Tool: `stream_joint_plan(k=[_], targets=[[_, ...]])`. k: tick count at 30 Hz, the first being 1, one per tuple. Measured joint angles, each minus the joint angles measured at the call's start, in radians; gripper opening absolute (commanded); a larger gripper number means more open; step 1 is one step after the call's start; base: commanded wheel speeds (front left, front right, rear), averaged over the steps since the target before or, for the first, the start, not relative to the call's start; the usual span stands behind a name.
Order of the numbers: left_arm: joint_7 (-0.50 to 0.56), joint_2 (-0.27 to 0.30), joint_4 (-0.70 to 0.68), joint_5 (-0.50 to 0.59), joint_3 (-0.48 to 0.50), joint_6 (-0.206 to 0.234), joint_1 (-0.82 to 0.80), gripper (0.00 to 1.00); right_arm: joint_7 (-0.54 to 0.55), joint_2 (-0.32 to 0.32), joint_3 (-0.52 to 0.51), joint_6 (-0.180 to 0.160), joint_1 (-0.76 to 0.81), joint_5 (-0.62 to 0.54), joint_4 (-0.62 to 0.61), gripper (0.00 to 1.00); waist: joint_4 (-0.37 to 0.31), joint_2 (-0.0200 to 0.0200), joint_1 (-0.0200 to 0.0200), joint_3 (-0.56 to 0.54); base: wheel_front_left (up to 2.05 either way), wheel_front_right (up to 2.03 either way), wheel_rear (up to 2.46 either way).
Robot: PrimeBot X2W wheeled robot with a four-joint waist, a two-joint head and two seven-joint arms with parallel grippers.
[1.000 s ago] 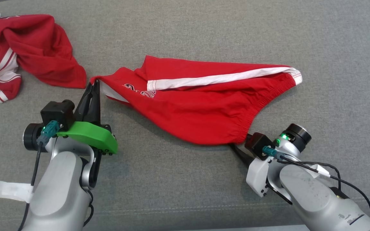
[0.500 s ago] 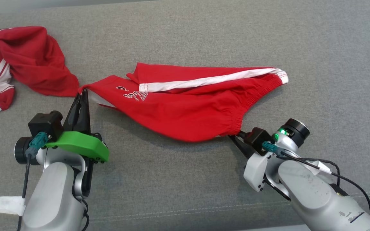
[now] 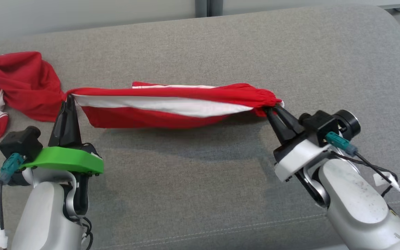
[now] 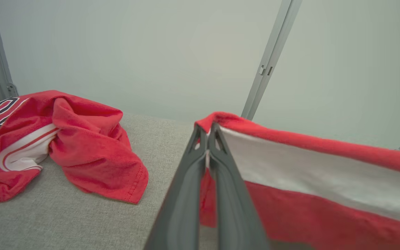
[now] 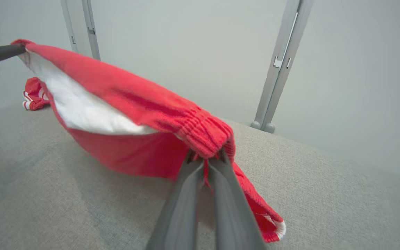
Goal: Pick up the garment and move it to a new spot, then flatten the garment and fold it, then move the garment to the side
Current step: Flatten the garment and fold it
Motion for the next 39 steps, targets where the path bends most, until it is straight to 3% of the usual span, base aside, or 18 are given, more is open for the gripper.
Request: stream_joint_plan(k=[5,12,19,34,39], targets=[[0.0,-0.013,-0.061,-0.035,0.027,-0.033,0.008,0.0,0.0,-0.018,-0.089,-0.01,0.062,0.067,-0.074,0.0,-0.023,0.0,0.0,-0.031,0.0,0.0,0.0],[0.0,-0.017,-0.081,-0.049,-0.011,-0.071,0.052,0.0,0.0,-0.059,-0.108,0.017,0.155,0.128,-0.092,0.0,-0.059,0.0,0.0,-0.065,0.0,0.0,0.0],[0.0,-0.019,-0.038,-0.042,-0.068,-0.075,0.111,0.0,0.0,-0.103,-0.048,0.044,0.224,0.141,-0.061,0.0,-0.072,0.0,-0.0001,-0.069,0.0,0.0,0.0],[0.002,-0.021,0.022,-0.088,-0.091,-0.082,0.163,0.0,0.018,-0.122,0.015,0.052,0.229,0.194,-0.058,0.0,-0.053,0.0,-0.0001,-0.026,0.0,0.0,0.0],[0.059,-0.023,0.054,-0.159,-0.086,-0.091,0.112,0.0,0.067,-0.115,0.063,0.053,0.105,0.195,-0.022,0.0,-0.064,0.0,-0.0001,-0.017,0.0,0.0,0.0]])
